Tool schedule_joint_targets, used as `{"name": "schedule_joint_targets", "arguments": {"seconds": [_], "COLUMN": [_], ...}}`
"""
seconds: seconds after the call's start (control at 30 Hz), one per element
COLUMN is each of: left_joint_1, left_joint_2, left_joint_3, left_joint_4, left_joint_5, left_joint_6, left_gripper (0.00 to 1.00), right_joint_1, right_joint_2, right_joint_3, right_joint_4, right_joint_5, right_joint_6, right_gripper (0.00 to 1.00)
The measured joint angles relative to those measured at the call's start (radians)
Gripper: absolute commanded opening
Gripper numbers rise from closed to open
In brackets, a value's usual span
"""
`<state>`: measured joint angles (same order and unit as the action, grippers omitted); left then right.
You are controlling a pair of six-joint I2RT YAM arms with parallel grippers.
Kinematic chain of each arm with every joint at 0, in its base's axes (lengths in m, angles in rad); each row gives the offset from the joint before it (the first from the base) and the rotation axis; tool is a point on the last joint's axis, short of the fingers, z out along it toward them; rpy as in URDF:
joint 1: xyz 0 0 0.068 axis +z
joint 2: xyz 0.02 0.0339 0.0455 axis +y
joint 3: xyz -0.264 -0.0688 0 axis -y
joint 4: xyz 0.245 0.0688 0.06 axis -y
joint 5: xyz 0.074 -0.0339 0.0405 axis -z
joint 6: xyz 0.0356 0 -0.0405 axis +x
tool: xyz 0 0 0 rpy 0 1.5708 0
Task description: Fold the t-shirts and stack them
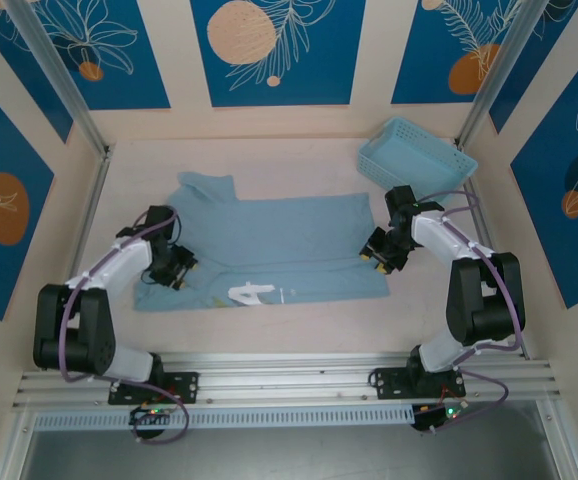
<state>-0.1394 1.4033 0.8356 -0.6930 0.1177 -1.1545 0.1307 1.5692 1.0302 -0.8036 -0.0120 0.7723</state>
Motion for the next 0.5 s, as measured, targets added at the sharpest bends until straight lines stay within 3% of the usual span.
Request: {"name": "schedule_joint_targets", "arguments": {"seconds": [0.2,0.33,0.5], "left_joint_1": [-0.056,-0.056,-0.056], "left_joint_2": [-0.069,-0.06,-0.038], "left_joint_3": [-0.1,-0.103,-0.114], "left_joint_4": [0.034,0.054,0.101], "left_joint_5": [0.022,0.023,0.019], "left_joint_6": [-0.18,-0.227,-0.254], "left_gripper": [0.4,0.37,0.26], "right_joint_1": [0.0,0.0,0.0], "right_joint_2": [0.0,0.0,0.0], "right_joint_3": [0.0,0.0,0.0], "right_joint_4": [0.004,0.007,0.008], "right_joint_5": [0.0,-0.001,-0.008], "right_joint_6": [0.0,0.0,0.0], "right_gripper": [0.4,0.4,0.4]}}
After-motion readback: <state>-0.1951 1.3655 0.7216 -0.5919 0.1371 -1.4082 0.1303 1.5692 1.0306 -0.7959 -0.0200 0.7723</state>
